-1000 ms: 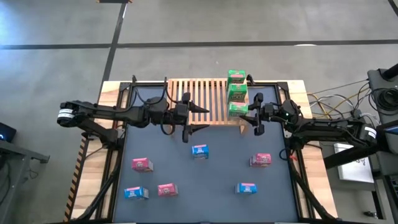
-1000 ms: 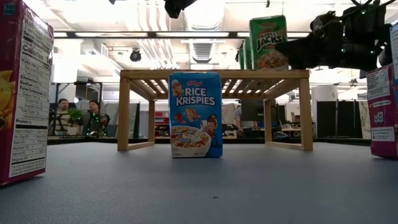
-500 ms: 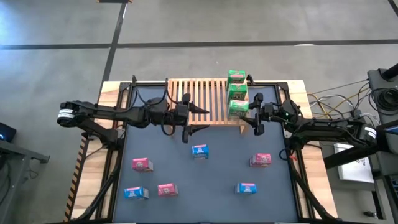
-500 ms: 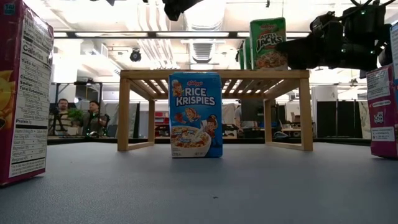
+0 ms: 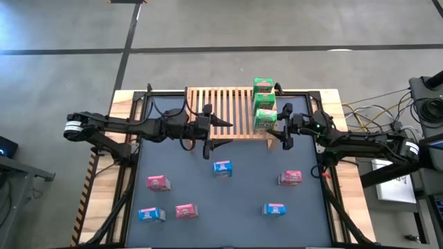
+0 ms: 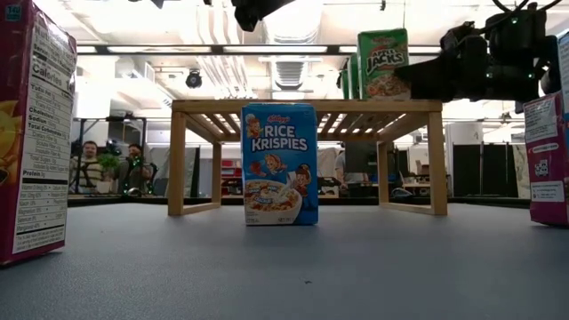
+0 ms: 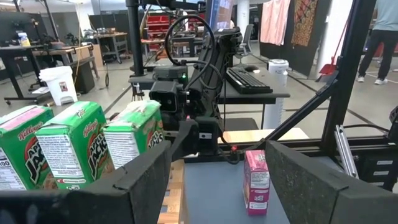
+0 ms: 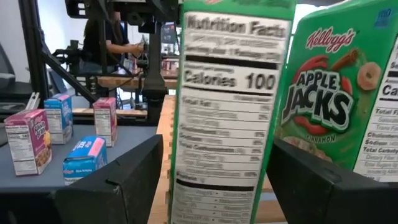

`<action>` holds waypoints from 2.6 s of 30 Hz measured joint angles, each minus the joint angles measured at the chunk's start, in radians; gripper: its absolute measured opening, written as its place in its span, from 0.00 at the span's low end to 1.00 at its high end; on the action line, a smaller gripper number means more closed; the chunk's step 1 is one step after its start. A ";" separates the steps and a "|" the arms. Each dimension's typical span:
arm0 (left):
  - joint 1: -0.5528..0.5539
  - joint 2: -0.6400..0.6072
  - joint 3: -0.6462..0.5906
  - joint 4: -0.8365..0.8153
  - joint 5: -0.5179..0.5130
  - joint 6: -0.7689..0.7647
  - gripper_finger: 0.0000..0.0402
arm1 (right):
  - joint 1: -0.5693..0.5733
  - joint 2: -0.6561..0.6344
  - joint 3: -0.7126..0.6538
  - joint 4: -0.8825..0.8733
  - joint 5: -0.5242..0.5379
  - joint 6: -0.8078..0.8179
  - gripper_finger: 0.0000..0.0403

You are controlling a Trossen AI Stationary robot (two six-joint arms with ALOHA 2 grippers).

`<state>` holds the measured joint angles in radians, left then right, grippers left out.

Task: Stack cereal on shelf
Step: Put the green cereal box on the shelf aligned with the other cereal boxes, then put the top blue cereal box on the shelf

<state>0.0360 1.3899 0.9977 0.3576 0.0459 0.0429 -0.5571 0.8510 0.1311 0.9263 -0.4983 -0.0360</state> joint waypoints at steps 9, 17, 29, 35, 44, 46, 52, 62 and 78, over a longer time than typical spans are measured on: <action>0.000 0.000 0.000 0.000 0.000 0.000 0.61 | 0.000 -0.005 0.026 -0.059 -0.002 0.013 0.77; 0.000 0.000 0.000 -0.003 0.000 0.000 0.61 | 0.000 -0.089 0.026 -0.148 0.001 0.002 0.83; 0.000 0.000 0.000 -0.009 0.000 0.000 0.61 | -0.002 -0.303 0.026 -0.455 0.056 -0.054 0.85; 0.000 0.000 0.000 -0.019 0.000 -0.001 0.61 | -0.003 -0.419 0.026 -0.562 0.089 -0.069 0.86; 0.000 0.000 0.000 -0.036 0.000 -0.001 0.61 | -0.006 -0.619 0.043 -0.665 0.104 -0.055 0.86; 0.000 0.000 0.000 -0.045 0.000 -0.008 0.61 | -0.006 -0.662 0.045 -0.667 0.073 -0.030 0.86; -0.048 0.000 0.000 -0.019 -0.003 -0.059 0.61 | -0.005 -0.773 0.049 -0.583 0.031 0.118 0.84; -0.182 0.003 0.000 -0.133 -0.194 -0.039 0.61 | 0.019 -0.846 0.047 -0.519 -0.063 0.215 0.82; -0.244 0.152 0.000 -0.286 -0.220 -0.242 0.61 | 0.252 -0.636 0.127 -0.441 -0.078 0.150 0.82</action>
<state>-0.2081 1.5421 0.9977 0.0719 -0.1745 -0.1995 -0.3049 0.2150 0.2583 0.4855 -0.5758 0.1137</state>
